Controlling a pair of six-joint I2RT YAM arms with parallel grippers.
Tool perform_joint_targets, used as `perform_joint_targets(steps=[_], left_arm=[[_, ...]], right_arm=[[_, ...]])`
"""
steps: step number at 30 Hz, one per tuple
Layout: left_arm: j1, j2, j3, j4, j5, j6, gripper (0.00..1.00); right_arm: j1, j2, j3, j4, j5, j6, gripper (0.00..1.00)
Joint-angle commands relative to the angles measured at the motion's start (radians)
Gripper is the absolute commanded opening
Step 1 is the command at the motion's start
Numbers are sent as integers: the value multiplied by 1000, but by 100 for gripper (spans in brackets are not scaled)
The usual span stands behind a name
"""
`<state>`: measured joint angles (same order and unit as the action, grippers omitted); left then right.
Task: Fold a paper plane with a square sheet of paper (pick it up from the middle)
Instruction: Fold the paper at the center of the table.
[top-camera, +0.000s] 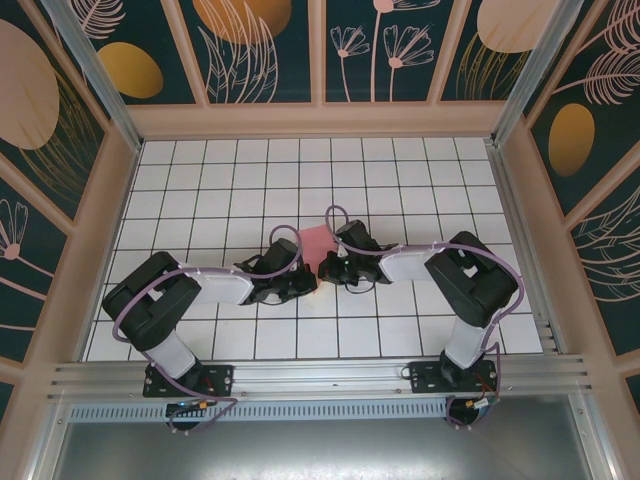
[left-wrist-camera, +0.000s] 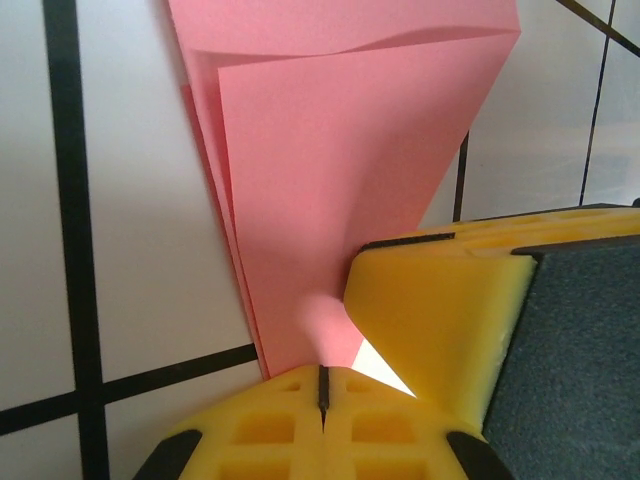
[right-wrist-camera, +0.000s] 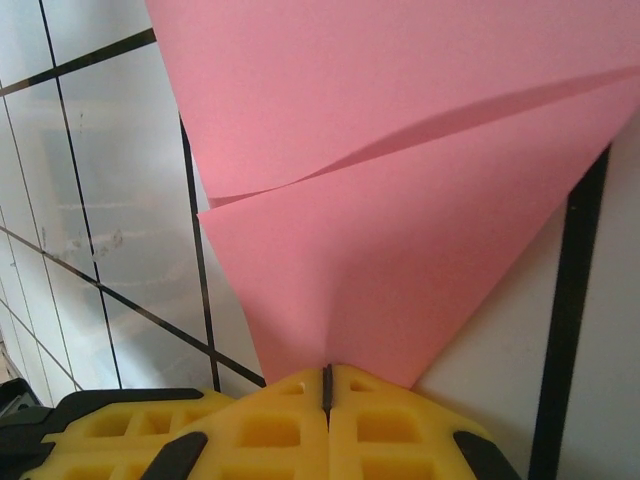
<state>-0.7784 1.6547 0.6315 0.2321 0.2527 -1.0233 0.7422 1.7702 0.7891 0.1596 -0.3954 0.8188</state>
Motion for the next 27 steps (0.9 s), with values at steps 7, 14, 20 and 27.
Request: perform_joint_targets(steps=[7,14,20,27], left_arm=[[-8,26,-17,-72,-39,5,0],[-7,25,-32,-130,-32,45,0],[-8,20,-11,-150,-13,90,0],[-7,-3,38,-174,-8,136,0]], right_arm=[[-38,39,15,-73,44,-30,0],[-169,86,94,-91,70,-160,0],[-247,132,148,-116,59,-210,0],[-286,-3,123,-135,67,-216,0]])
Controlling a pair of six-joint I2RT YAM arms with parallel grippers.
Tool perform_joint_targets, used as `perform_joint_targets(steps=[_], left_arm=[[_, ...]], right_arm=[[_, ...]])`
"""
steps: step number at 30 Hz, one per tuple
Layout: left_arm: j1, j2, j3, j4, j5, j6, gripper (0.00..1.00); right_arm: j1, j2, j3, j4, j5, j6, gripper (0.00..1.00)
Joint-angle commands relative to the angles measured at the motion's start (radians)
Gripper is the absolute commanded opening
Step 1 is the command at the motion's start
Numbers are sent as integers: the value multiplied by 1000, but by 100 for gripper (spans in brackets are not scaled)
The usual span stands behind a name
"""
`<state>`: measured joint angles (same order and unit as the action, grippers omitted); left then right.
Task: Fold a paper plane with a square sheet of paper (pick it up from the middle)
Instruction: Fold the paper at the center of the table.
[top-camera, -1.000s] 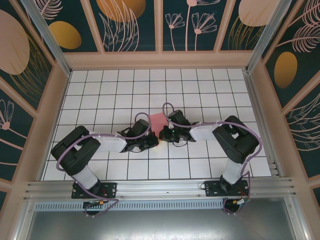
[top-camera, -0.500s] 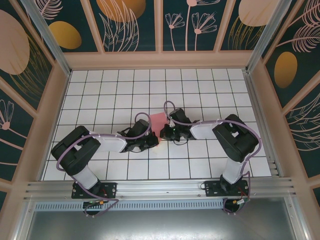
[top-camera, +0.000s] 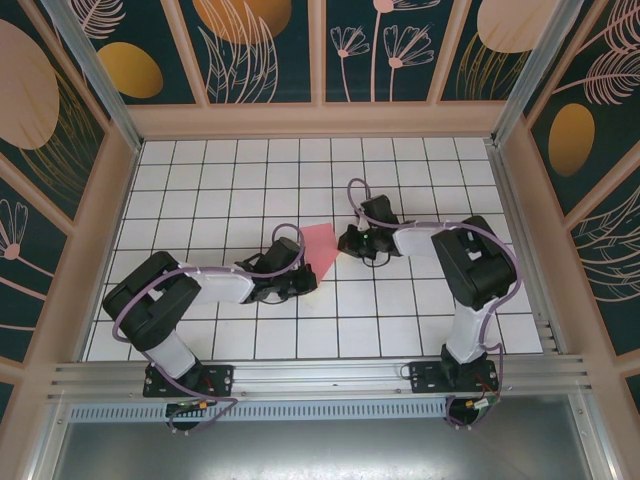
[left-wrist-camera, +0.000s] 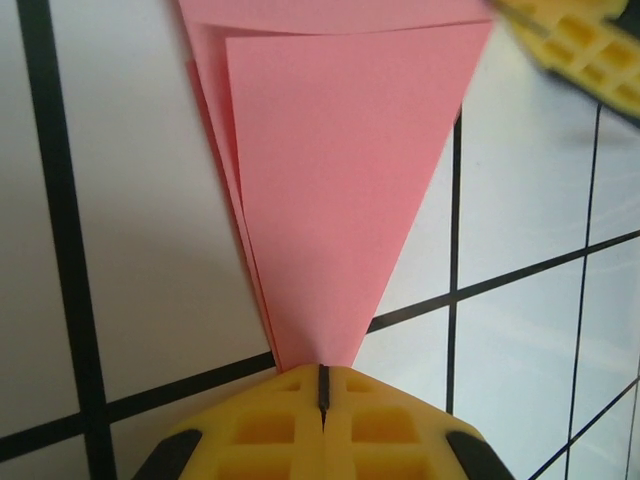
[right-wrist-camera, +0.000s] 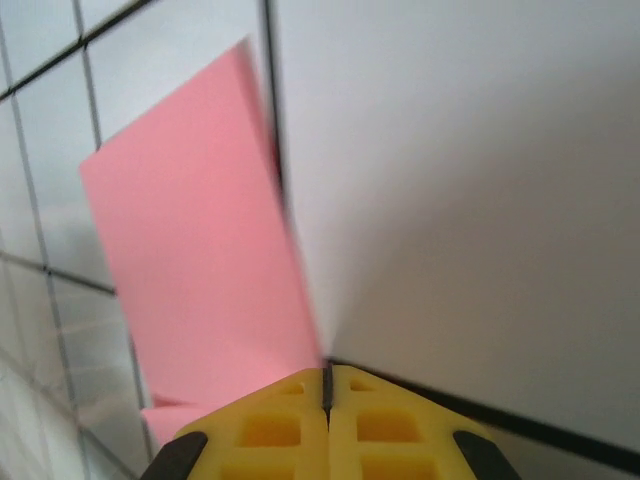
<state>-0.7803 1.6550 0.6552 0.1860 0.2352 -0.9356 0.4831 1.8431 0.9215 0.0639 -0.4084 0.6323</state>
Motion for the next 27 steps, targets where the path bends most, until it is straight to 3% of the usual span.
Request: perform_joint_targets(steps=[1,8,11,14,23,27], left_arm=[[-6,-12,27,-136,6,59,0],[-6,-75,112,-147,-6,103,2],[-5,-93,142,-140,-33,101,11],[-6,-93,169,-143,-111,88,12],[-5,4,230,-186,-226,79,7],[-5,50,248,-216,-284,74,1]], right_arm=[[-29,-104,-20,-37,76,-27,0],[-27,-217,-109,7,38,17,1],[-26,-242,-152,45,6,43,11],[-26,-258,-195,100,-30,77,22],[-21,-268,-258,182,-51,140,46],[-20,-258,-262,212,-70,157,49]])
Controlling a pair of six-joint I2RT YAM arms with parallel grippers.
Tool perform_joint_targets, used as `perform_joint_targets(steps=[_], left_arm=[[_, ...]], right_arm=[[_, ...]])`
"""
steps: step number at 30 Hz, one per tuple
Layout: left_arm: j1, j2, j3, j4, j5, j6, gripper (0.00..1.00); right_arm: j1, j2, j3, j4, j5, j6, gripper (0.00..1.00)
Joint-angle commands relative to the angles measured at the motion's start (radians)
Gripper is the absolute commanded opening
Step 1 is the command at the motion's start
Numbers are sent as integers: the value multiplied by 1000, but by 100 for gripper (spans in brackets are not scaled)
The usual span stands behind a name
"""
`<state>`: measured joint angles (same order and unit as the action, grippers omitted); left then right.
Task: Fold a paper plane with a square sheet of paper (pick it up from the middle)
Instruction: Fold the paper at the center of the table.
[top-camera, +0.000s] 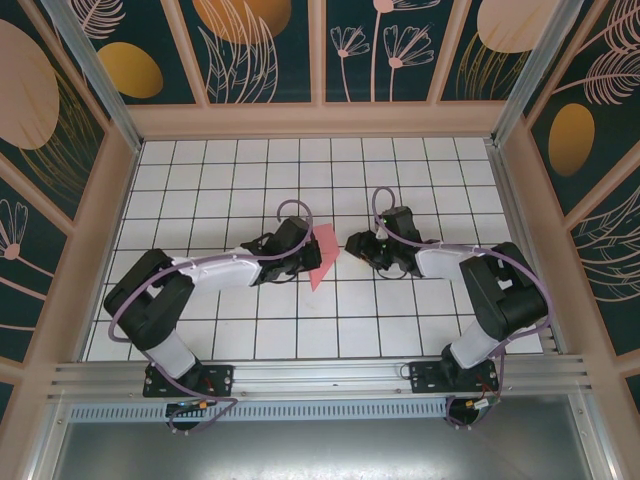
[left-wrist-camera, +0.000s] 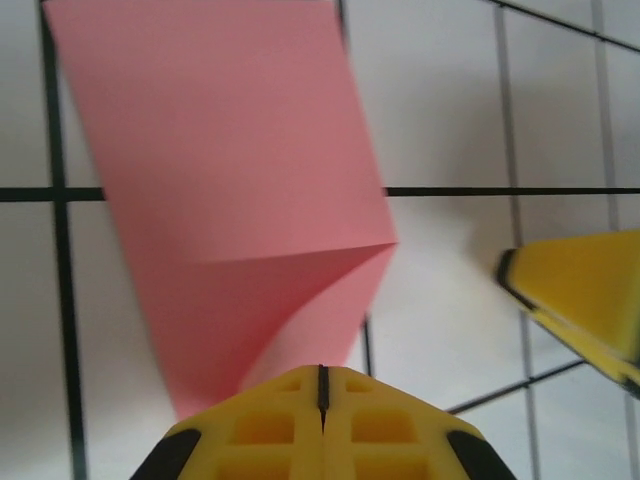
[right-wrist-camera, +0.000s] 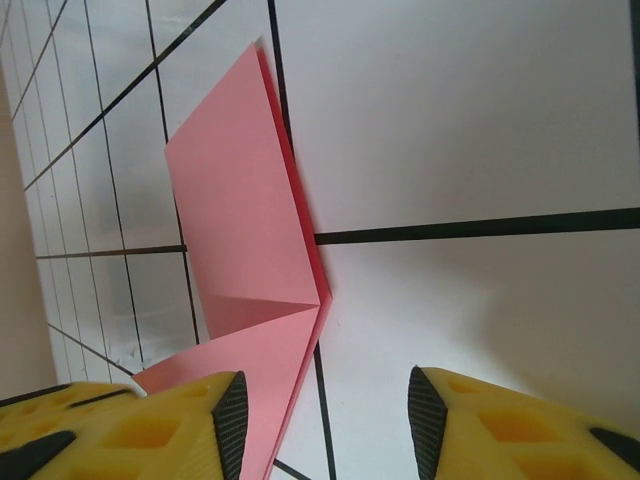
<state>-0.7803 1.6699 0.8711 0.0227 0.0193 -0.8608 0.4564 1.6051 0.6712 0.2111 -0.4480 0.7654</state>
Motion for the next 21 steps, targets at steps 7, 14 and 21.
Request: perform_joint_targets(steps=[7,14,21], left_arm=[[-6,110,42,-76,-94,-11,0],[-5,123,32,-93,-104,-13,0],[-5,122,20,-90,-99,-16,0]], right_arm=[[25,14,15,58,-40,31,48],[56,68,60,44,-57,29,42],[74,112,98,36,-58,30,38]])
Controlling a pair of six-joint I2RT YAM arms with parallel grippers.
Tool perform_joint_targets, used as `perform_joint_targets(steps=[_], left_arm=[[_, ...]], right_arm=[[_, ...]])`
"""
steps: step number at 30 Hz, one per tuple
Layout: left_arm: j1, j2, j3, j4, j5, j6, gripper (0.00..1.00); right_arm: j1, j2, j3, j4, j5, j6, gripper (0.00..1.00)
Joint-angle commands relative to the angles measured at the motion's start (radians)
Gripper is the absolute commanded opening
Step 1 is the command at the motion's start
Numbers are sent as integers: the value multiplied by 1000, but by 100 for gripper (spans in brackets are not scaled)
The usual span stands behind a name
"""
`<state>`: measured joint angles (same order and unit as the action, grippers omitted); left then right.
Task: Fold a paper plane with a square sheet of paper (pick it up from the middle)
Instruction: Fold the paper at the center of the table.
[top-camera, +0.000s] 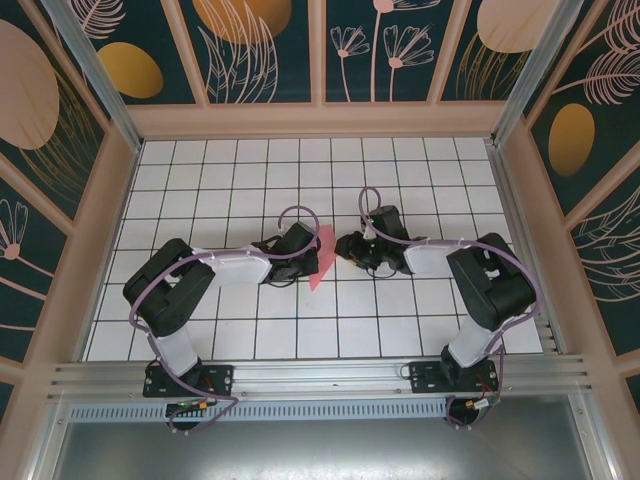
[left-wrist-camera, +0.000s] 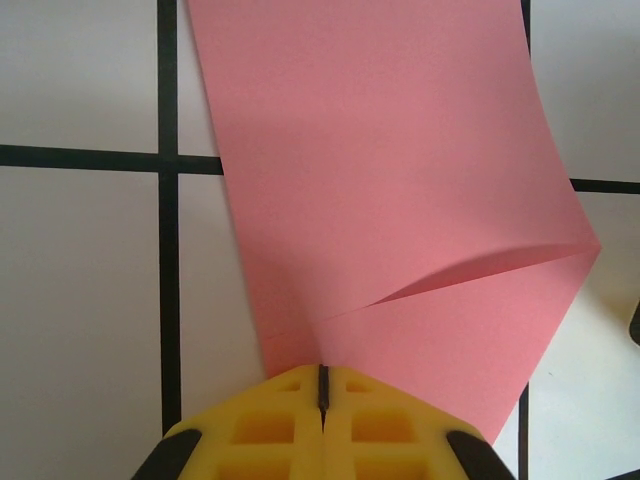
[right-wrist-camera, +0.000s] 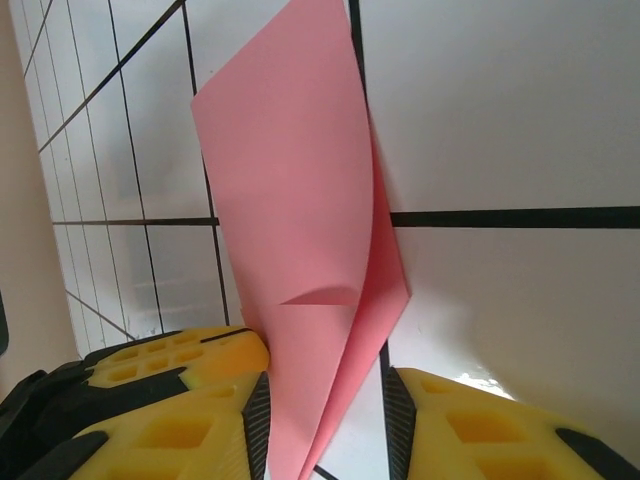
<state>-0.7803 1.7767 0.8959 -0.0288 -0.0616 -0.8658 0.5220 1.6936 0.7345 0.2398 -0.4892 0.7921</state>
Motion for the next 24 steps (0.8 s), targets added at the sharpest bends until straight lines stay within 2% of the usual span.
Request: perform_joint_targets(steps=[1,13,24], left_arm=[[-6,16,-5,-39,-17,-12,0],[-6,18,-9,-32,-10,-14,0],[-6,7,-9,-33,-9,-13,0]], right_arm=[[10,29,39,6,-17,4,37],[19,77,78,4,-8,8,37],[19,113,109,7,-49,4,29]])
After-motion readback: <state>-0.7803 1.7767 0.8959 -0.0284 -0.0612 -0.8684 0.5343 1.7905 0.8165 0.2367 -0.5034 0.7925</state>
